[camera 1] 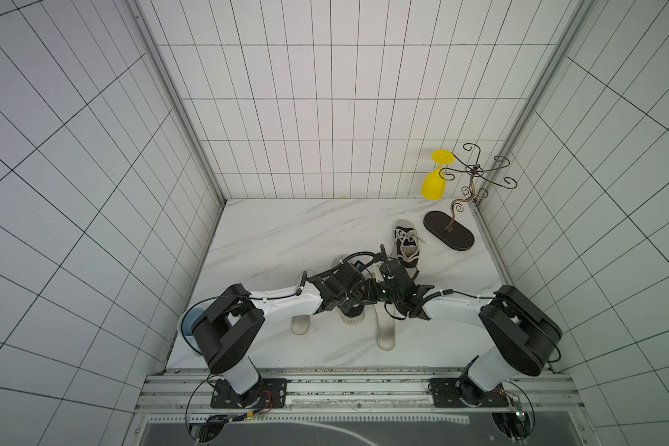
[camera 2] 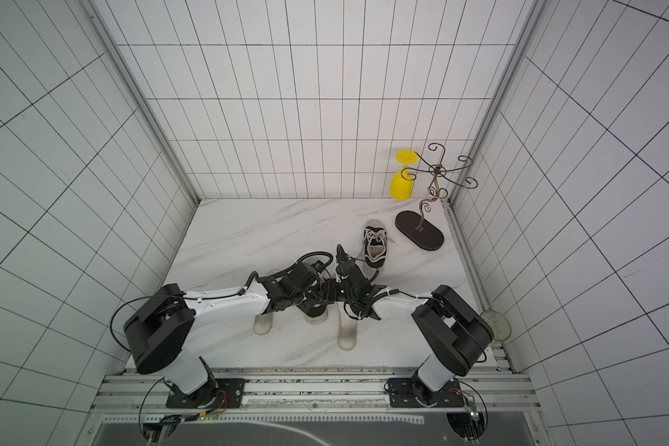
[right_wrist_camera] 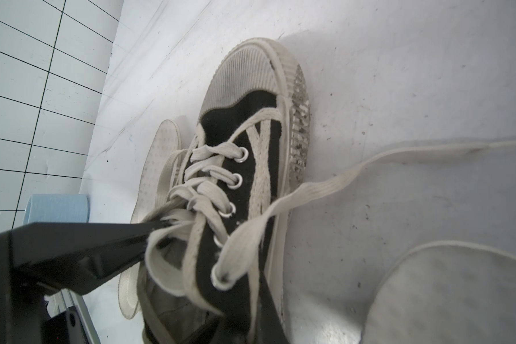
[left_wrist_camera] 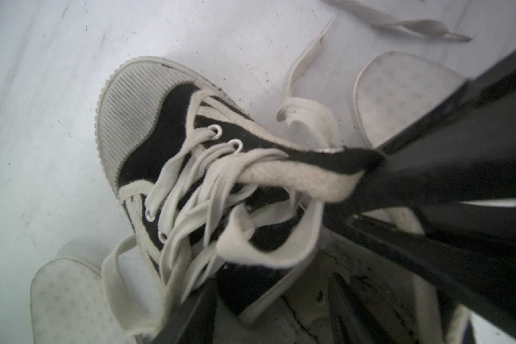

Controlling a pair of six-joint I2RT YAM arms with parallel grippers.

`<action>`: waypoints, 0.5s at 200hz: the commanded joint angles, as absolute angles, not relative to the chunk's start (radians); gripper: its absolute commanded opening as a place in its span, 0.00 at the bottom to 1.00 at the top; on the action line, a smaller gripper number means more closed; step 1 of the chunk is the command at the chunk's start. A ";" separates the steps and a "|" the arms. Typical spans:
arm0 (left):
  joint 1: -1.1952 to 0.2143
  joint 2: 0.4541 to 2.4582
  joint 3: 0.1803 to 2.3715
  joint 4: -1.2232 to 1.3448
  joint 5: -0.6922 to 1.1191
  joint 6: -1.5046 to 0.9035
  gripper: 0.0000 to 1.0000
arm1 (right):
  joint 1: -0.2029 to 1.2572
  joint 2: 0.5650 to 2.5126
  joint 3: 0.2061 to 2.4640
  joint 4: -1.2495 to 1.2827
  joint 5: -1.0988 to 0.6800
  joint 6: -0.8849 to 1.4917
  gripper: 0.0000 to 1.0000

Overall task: Insert the insole into the shoe
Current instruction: Adjust the shoe at the center of the board.

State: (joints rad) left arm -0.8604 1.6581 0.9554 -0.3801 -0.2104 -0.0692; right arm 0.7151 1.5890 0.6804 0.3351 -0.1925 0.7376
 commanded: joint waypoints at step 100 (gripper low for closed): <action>-0.778 1.743 1.034 -0.387 -0.061 -0.033 0.00 | 0.688 1.590 0.626 0.394 -0.236 0.697 0.06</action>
State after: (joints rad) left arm -0.8036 1.7706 1.0378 -0.3698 -0.1505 -0.0559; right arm 0.7044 1.5894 0.6727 0.3500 -0.2073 0.7124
